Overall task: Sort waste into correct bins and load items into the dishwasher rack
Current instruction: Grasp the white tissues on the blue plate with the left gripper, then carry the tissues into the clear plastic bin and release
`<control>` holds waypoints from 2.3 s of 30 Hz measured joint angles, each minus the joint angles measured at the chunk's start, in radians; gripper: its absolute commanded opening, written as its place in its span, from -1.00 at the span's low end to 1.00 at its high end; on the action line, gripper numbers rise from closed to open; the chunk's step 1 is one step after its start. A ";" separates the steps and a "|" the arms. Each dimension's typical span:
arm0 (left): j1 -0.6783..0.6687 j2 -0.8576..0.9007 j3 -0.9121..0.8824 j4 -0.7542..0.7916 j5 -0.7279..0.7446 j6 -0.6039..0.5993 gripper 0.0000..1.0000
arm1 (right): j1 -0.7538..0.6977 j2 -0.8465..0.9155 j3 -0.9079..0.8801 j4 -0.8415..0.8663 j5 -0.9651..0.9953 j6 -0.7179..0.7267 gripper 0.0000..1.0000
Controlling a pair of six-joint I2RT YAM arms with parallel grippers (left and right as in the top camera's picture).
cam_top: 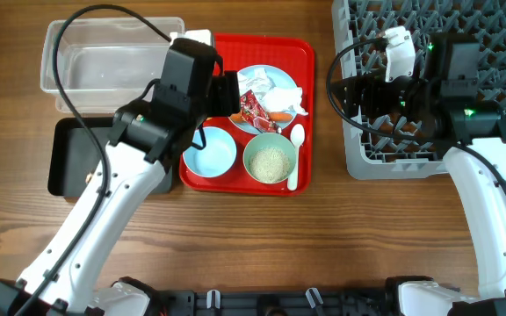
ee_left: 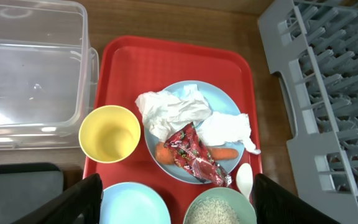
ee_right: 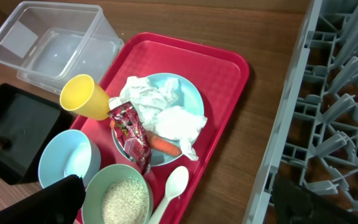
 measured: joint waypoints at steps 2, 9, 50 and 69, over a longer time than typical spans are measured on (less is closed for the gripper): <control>0.000 0.010 0.000 0.007 0.000 0.000 0.55 | 0.000 0.000 0.000 0.000 0.000 0.000 0.99; 0.000 0.028 0.000 -0.027 0.000 0.000 0.66 | 0.000 0.000 0.000 0.011 -0.012 0.079 0.99; -0.015 0.496 0.270 -0.052 0.013 0.084 0.55 | 0.000 0.056 -0.003 0.126 0.267 0.317 0.71; -0.040 0.787 0.270 0.216 0.027 0.085 0.00 | 0.000 0.056 -0.003 0.050 0.268 0.298 0.80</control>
